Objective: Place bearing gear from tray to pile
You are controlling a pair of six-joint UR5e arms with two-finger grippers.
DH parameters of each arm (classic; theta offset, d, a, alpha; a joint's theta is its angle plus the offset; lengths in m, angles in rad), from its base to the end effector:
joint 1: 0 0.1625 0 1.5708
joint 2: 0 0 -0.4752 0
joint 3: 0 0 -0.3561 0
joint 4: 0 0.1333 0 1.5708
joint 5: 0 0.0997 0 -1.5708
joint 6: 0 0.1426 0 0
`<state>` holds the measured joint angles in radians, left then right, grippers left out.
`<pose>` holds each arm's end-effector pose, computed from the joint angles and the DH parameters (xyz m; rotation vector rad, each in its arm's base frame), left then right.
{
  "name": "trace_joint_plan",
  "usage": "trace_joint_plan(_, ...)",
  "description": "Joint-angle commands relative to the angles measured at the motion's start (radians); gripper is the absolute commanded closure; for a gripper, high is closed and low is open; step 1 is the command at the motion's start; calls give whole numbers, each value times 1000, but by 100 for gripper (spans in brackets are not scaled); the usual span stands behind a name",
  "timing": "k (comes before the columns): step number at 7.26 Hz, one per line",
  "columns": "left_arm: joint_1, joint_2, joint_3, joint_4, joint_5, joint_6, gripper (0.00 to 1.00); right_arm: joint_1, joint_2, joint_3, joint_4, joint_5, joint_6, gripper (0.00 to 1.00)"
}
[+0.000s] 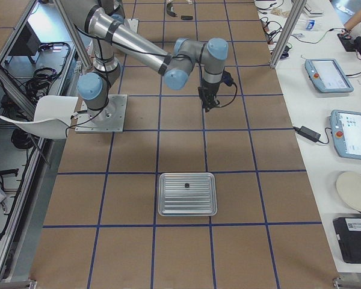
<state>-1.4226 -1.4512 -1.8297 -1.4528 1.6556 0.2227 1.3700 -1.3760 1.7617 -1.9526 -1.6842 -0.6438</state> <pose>-0.0619 -0.4062 0.4407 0.1154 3.0595 0.0560 0.0109 -0.5340 0.3527 0.6679 -2.9645 -0.0761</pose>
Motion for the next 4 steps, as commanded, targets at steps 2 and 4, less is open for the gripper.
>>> trace_joint_plan(2,-53,6,26,-15,-123,-48,0,445,41,-8,-3,94,700,90)
trace_joint_plan(4,-157,9,26,-37,-42,-48,0,677,136,-8,-136,103,963,90)
